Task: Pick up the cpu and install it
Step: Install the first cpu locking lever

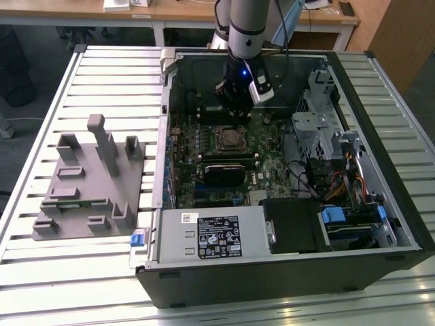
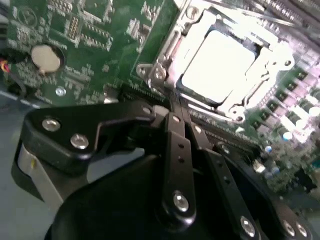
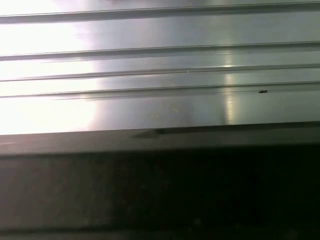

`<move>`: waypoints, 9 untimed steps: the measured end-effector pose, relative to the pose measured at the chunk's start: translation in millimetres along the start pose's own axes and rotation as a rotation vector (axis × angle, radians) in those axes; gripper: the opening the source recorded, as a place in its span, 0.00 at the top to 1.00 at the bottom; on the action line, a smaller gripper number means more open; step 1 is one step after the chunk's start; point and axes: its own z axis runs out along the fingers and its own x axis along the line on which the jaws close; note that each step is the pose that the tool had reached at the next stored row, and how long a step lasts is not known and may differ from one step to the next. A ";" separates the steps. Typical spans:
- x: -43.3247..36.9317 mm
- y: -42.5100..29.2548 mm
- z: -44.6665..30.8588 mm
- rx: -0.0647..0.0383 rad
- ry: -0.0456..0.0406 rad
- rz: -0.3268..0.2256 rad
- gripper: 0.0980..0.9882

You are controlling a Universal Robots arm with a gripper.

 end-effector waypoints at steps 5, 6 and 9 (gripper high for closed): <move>-0.1 -0.9 -3.5 0.000 0.0020 0.000 0.99; -0.1 -2.2 -3.5 0.000 0.0021 0.000 0.99; -0.3 -4.8 -3.6 0.001 0.0022 0.000 0.99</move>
